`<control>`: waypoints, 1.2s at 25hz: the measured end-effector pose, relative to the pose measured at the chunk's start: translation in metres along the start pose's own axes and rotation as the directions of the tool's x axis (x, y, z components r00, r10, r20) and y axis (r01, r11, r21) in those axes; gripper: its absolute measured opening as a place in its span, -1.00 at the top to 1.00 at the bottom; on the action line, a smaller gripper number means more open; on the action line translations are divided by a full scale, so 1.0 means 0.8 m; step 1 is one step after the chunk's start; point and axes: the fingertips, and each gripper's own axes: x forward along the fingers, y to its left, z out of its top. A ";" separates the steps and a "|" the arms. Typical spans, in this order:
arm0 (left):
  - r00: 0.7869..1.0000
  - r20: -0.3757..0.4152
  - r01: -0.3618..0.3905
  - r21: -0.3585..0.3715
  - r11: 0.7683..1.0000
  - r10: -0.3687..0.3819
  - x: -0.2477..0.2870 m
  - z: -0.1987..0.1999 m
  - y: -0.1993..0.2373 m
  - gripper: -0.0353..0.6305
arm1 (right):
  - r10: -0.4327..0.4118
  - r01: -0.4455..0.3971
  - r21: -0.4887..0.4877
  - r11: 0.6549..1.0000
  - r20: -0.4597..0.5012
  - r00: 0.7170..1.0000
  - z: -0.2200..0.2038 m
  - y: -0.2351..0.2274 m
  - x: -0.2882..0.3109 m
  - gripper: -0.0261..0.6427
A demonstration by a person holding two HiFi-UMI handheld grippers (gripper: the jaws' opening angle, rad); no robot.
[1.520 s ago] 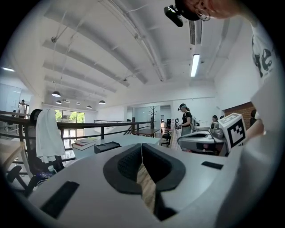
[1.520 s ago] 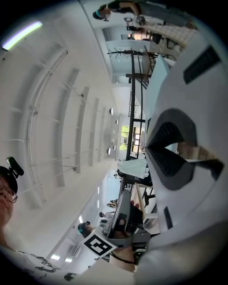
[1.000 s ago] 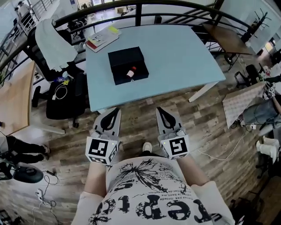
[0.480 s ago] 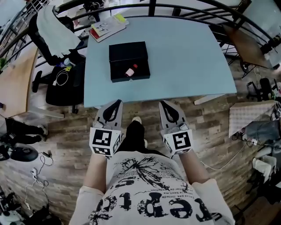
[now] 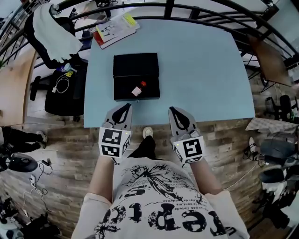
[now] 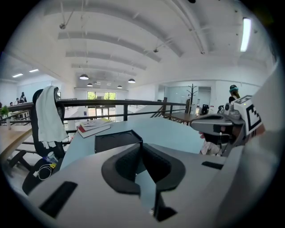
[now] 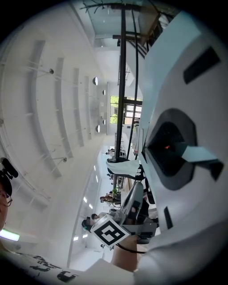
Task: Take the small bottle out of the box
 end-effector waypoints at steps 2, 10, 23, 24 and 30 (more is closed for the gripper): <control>0.999 -0.036 0.008 -0.004 1.000 -0.008 0.033 0.002 0.014 0.82 | 0.012 -0.012 -0.003 1.000 -0.005 1.000 0.003 -0.016 0.028 0.89; 0.961 -0.266 0.083 -0.004 0.997 -0.081 0.156 -0.037 0.047 0.75 | 0.038 -0.038 0.003 0.999 -0.042 0.998 -0.009 -0.078 0.117 0.89; 0.803 -0.580 0.194 0.030 0.981 -0.141 0.237 -0.108 0.047 0.20 | 0.057 -0.054 0.030 0.998 -0.116 0.992 -0.022 -0.135 0.158 0.89; 0.792 -0.595 0.195 0.033 0.980 -0.137 0.242 -0.112 0.048 0.19 | 0.064 -0.061 0.028 0.998 -0.117 0.991 -0.022 -0.138 0.161 0.89; 0.703 -0.699 0.222 0.041 0.974 -0.131 0.261 -0.145 0.053 0.19 | 0.116 -0.115 0.015 0.993 -0.143 0.983 -0.024 -0.148 0.173 0.89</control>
